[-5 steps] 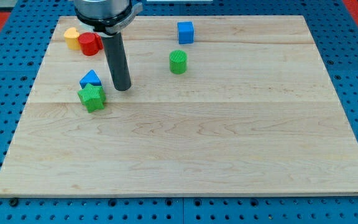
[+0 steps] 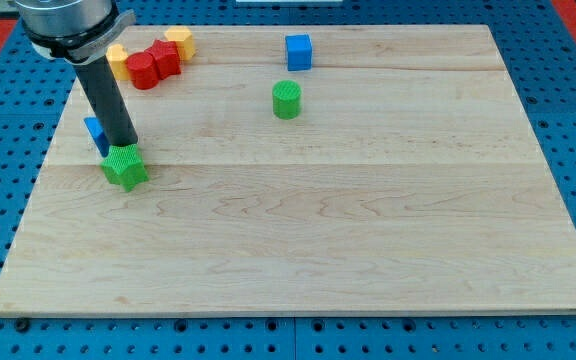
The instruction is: Push the green circle into the green star
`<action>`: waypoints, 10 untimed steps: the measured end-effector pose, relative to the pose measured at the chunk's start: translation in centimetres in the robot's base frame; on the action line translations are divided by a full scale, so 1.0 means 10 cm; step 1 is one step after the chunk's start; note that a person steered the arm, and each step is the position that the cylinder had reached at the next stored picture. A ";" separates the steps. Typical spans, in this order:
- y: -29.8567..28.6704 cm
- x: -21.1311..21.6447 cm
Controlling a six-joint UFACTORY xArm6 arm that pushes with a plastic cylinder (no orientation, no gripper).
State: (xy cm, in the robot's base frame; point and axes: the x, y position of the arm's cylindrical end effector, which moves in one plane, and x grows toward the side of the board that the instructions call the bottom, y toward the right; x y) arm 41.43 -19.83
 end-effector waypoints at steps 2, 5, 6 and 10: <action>1.05 -0.22; 2.22 -0.27; 2.49 -0.51; 2.26 -0.81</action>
State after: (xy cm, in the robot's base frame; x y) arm 33.30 2.80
